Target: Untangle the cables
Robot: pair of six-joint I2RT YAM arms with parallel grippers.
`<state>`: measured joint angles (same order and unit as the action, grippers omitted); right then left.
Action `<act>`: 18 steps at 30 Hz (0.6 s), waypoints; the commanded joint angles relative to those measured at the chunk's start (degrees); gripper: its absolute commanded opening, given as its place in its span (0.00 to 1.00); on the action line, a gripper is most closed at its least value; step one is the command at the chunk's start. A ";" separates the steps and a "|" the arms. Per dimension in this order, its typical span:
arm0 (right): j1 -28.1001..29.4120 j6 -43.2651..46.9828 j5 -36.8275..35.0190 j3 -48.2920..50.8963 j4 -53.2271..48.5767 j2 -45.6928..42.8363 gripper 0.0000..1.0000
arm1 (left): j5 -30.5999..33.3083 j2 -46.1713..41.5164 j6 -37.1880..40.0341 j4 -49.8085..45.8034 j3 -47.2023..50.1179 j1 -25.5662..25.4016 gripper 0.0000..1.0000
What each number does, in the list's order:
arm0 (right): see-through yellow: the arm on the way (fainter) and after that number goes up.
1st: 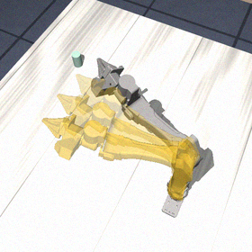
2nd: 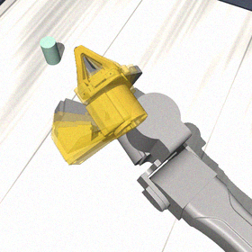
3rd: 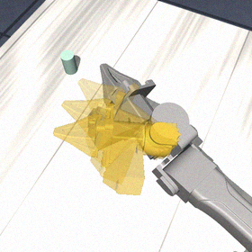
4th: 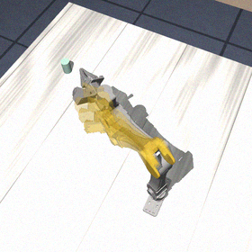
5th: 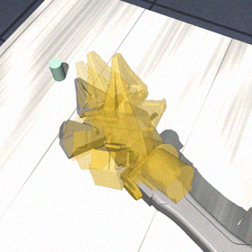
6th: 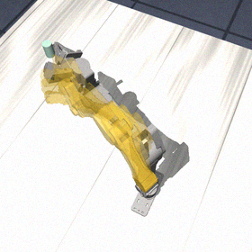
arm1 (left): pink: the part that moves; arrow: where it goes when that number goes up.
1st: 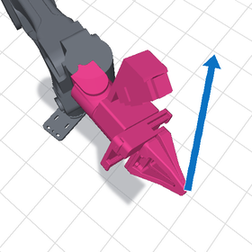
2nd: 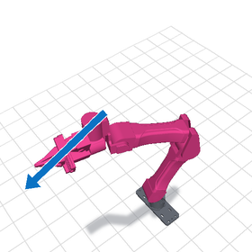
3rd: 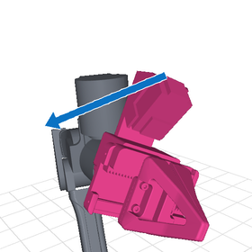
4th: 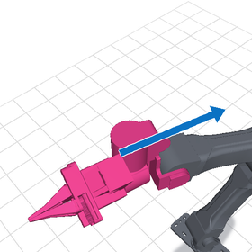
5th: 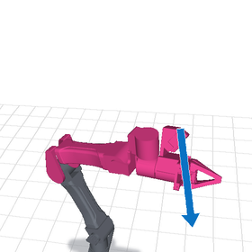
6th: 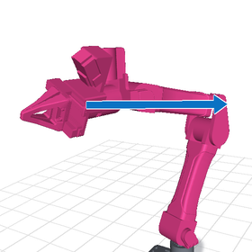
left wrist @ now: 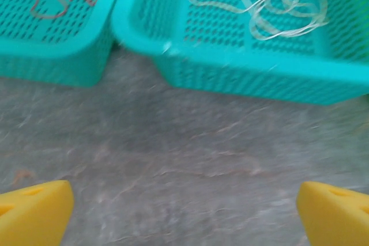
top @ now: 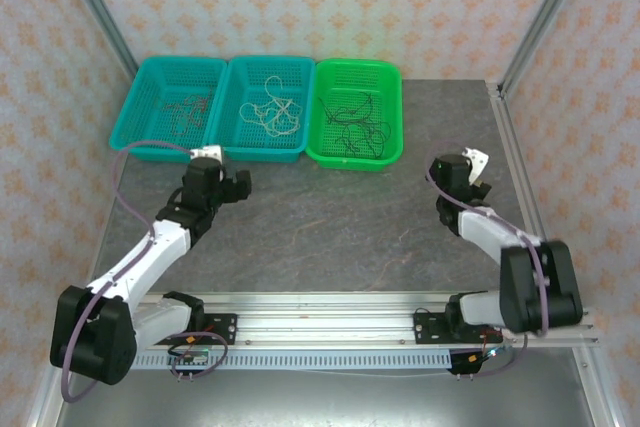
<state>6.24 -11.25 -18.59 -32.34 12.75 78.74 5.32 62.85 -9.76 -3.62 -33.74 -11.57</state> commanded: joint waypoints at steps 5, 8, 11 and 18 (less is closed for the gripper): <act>-1.26 11.73 0.37 -1.77 15.50 9.39 0.99 | 15.82 7.43 5.95 21.59 2.74 0.74 1.00; -2.55 12.20 6.74 10.01 33.59 7.36 0.99 | 17.49 9.28 7.73 28.52 5.35 2.45 1.00; -3.87 11.56 8.91 12.39 38.26 7.93 0.99 | 10.93 12.71 8.04 37.79 8.92 7.00 1.00; -3.87 11.51 7.73 10.91 37.01 8.64 0.99 | -5.79 22.61 9.60 46.78 10.02 11.54 1.00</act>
<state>2.31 0.14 -10.48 -20.64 46.39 87.79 6.42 85.10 -2.35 36.27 -23.18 0.21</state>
